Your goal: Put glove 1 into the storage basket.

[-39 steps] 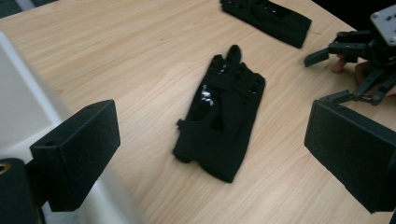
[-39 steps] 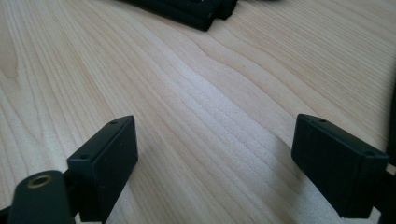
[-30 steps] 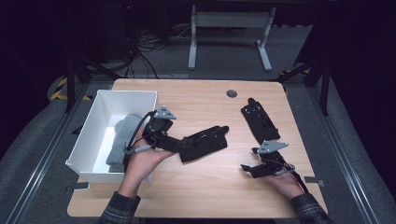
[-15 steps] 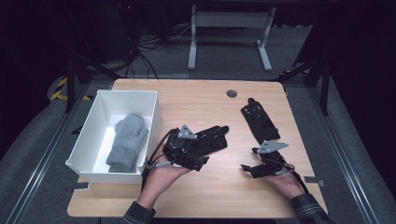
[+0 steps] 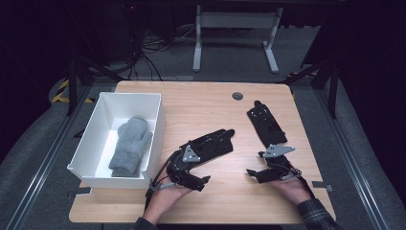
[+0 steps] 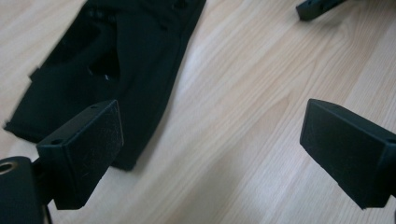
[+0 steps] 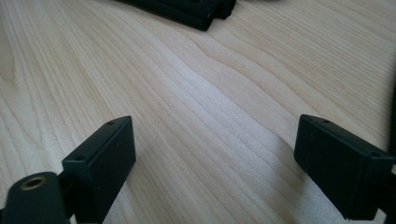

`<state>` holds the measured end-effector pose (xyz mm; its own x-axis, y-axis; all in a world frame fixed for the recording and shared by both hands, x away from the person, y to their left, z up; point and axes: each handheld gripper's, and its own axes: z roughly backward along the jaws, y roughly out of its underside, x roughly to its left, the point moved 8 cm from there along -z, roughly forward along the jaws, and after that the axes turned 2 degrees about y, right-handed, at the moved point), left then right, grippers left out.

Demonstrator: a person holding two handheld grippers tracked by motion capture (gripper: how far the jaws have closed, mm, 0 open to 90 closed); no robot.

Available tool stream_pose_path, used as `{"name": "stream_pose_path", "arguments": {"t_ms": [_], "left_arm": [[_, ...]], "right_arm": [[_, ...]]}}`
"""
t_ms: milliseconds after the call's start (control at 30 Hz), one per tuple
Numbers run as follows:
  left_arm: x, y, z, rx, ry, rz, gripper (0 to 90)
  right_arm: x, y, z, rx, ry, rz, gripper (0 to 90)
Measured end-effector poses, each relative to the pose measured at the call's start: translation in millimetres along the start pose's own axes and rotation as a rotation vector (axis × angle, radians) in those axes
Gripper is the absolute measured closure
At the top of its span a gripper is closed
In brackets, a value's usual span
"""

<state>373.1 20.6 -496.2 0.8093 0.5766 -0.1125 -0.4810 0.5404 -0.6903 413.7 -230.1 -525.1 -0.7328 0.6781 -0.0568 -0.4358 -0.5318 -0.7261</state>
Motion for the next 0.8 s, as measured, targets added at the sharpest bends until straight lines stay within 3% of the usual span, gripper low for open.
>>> {"name": "stream_pose_path", "arguments": {"t_ms": [133,200,333,433,600,667,700,800], "left_arm": [[2.0,16.8,-3.4,0.028,-0.015,0.006,6.5],[3.7,24.2,-3.5,0.033,-0.028,0.015,6.4],[2.4,34.1,-4.4,0.033,-0.010,0.031,6.7],[0.6,39.8,-7.9,0.056,-0.010,0.013,5.6],[-0.3,42.4,-10.9,0.045,-0.010,-0.006,1.4],[-0.6,43.9,-12.1,0.039,-0.017,-0.034,0.5],[-0.1,45.0,-13.5,0.024,-0.032,-0.064,0.2],[0.0,45.6,-13.4,0.016,-0.026,-0.070,0.0]], "right_arm": [[2.0,-2.6,2.4,0.027,-0.013,0.020,16.9],[0.8,-7.2,5.3,0.018,-0.014,0.031,19.1],[-10.8,-17.3,12.6,-0.006,0.002,0.016,28.9],[-22.8,-23.2,15.3,-0.019,0.024,0.007,40.4],[-43.4,-36.6,18.7,-0.044,0.039,-0.021,75.9],[-50.7,-41.2,19.0,-0.055,0.046,-0.030,88.3],[-53.7,-42.3,19.0,-0.059,0.049,-0.033,90.0],[-67.0,-44.3,18.7,-0.061,0.062,-0.056,90.0]]}}
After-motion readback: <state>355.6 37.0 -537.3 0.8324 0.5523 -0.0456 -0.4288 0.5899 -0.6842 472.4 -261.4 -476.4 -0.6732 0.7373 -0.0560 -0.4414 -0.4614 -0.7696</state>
